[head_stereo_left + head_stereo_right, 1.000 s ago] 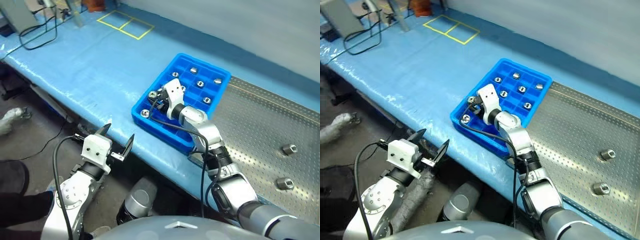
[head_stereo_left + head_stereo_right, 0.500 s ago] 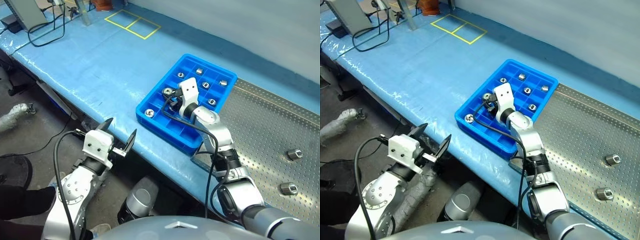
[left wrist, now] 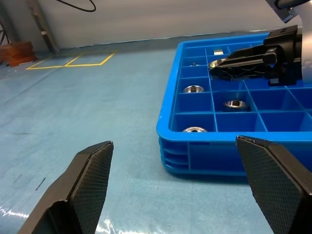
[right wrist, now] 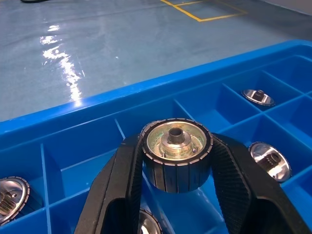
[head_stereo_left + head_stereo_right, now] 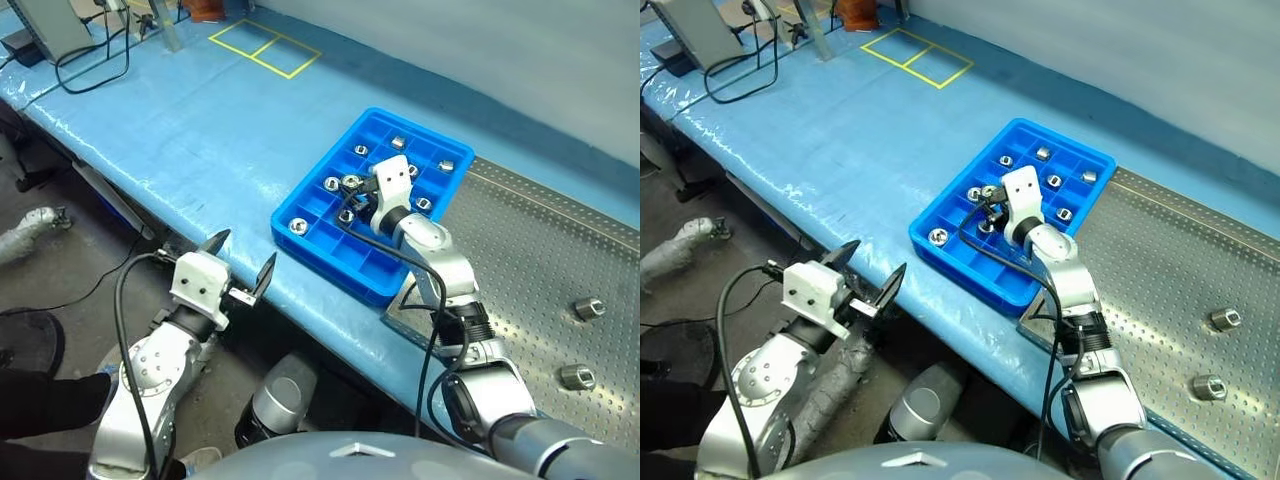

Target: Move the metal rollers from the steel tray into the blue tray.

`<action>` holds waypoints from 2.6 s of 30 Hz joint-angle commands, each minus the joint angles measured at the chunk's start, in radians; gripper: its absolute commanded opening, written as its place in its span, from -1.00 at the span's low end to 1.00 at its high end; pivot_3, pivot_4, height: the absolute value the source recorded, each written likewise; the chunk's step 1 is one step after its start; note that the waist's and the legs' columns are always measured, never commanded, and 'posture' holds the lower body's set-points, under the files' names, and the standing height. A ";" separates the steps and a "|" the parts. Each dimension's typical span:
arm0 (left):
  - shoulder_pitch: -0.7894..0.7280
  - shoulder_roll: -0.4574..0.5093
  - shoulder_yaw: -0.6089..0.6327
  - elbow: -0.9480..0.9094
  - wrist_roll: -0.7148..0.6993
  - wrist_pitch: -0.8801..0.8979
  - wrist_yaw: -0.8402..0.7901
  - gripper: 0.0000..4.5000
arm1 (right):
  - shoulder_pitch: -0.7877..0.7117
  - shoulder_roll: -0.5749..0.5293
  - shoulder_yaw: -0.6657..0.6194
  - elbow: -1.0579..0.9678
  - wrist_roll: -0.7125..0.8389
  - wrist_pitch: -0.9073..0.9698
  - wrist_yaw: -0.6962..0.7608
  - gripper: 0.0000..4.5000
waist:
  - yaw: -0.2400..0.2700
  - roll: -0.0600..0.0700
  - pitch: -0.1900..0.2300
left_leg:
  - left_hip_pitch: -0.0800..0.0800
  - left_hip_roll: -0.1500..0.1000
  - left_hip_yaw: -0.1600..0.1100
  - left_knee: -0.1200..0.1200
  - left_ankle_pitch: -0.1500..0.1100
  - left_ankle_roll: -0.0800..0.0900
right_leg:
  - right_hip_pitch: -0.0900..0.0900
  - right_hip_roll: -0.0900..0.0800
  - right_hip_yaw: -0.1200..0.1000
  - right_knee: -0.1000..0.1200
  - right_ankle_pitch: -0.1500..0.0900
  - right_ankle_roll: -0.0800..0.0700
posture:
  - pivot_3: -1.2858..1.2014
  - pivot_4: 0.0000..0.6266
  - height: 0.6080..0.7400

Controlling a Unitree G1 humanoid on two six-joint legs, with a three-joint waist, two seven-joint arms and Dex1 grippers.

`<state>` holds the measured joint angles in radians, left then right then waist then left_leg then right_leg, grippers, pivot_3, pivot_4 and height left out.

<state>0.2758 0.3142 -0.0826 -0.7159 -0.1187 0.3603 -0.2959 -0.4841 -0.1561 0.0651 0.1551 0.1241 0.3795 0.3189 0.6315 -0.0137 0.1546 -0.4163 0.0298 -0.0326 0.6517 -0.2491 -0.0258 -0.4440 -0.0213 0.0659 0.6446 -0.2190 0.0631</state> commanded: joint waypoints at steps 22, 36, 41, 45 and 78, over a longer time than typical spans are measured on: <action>-0.092 -0.002 -0.036 0.072 -0.015 -0.022 -0.073 0.96 | 0.089 -0.022 -0.016 -0.190 0.047 0.130 0.029 -0.24 | -0.149 0.001 -0.001 | 0.001 0.000 -0.001 0.000 0.001 0.000 | 0.006 0.000 0.000 0.000 0.003 0.003 | 0.40 -0.52 1.00; -0.067 -0.013 -0.033 0.061 -0.003 -0.022 -0.050 0.96 | 0.063 0.033 -0.014 -0.150 0.060 0.084 0.027 -0.24 | -0.165 0.001 -0.001 | 0.001 0.000 -0.002 0.001 0.001 0.001 | 0.006 0.001 0.000 0.000 0.004 0.001 | 0.43 -0.52 1.00; -0.055 -0.015 -0.022 0.057 0.008 -0.024 -0.029 0.96 | 0.055 0.030 -0.006 -0.119 0.032 0.068 0.014 -0.24 | -0.161 0.001 -0.001 | 0.001 0.000 -0.002 0.001 0.001 0.001 | 0.006 0.001 0.000 0.000 0.004 0.001 | 0.44 -0.52 1.00; -0.052 -0.014 -0.024 0.055 0.009 -0.024 -0.021 0.96 | 0.047 0.030 -0.010 -0.095 0.024 0.059 0.003 -0.24 | -0.156 0.001 -0.001 | 0.001 0.000 -0.002 0.001 0.001 0.000 | 0.006 0.001 0.000 0.001 0.004 0.002 | 0.44 -0.52 1.00; -0.429 -0.070 -0.110 0.397 -0.067 -0.150 -0.228 0.96 | 0.391 -0.204 -0.302 -0.573 0.136 0.376 -0.084 0.74 | -0.621 0.004 -0.002 | 0.009 -0.001 -0.004 0.009 0.001 0.008 | 0.021 0.000 0.004 0.000 0.007 -0.001 | 0.09 -0.52 1.00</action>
<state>-0.1408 0.2513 -0.2014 -0.3100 -0.1766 0.2344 -0.5240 -0.0902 -0.3531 -0.2349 -0.3676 0.2351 0.7171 0.2243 0.0102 -0.0095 0.1524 -0.4058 0.0289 -0.0366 0.6601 -0.2478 -0.0175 -0.4222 -0.0210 0.0699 0.6450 -0.2120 0.0623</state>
